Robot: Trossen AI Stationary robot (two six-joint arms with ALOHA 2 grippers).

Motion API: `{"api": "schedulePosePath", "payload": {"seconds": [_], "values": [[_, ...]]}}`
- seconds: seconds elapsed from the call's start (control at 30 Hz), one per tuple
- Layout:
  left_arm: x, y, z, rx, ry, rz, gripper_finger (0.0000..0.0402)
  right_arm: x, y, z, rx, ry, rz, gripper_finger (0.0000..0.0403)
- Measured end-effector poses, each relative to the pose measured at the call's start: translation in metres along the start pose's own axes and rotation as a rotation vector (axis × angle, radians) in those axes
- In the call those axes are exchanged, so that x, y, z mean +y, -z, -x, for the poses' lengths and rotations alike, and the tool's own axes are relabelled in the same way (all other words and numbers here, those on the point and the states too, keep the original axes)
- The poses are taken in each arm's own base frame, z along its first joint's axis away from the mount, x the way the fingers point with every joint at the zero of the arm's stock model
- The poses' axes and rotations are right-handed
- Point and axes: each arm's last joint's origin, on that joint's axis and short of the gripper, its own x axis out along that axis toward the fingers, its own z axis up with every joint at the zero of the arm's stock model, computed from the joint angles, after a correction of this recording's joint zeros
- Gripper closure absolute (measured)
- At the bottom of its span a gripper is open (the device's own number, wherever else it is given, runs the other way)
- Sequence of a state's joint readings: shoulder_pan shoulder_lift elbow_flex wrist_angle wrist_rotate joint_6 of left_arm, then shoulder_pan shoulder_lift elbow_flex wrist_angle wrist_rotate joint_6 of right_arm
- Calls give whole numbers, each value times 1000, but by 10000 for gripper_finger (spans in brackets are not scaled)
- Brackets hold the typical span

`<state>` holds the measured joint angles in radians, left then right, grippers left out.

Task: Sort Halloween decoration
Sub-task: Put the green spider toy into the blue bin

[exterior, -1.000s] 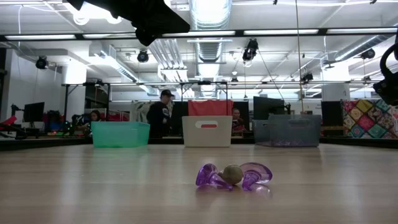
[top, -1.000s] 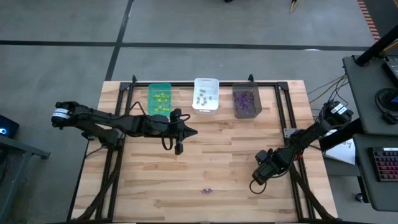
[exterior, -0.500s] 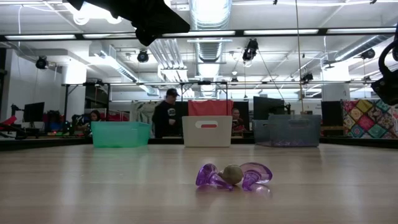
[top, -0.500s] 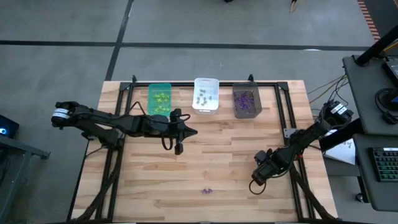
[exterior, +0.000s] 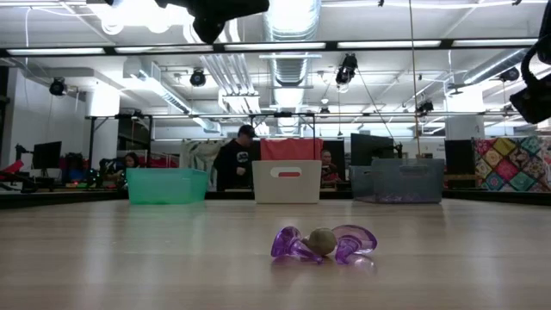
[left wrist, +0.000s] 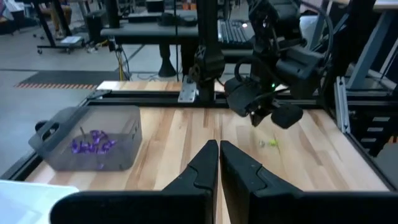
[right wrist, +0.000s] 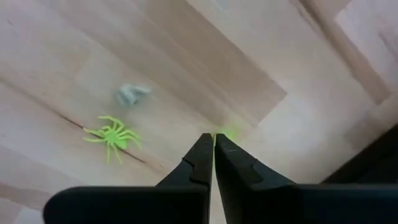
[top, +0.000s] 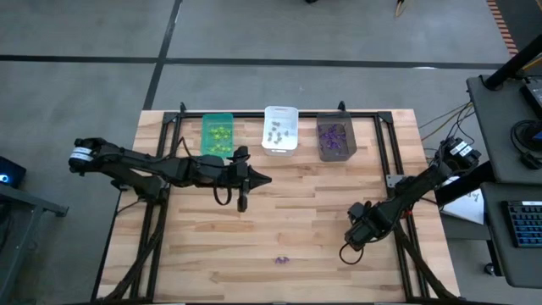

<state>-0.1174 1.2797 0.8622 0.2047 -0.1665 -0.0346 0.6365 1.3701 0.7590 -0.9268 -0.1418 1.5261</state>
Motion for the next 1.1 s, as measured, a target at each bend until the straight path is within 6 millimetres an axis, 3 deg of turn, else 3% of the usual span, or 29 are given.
{"api": "schedulePosePath", "payload": {"seconds": [0.43,0.67,1.1], "values": [[-2,-1,2,-4,8,-1,402,0,-1,2,-45,4,12,394],[-5,0,2,0,18,-3,402,-1,-1,2,-37,12,-86,394],[-12,3,0,13,39,-9,402,-1,-3,-15,-46,78,-94,394]]}}
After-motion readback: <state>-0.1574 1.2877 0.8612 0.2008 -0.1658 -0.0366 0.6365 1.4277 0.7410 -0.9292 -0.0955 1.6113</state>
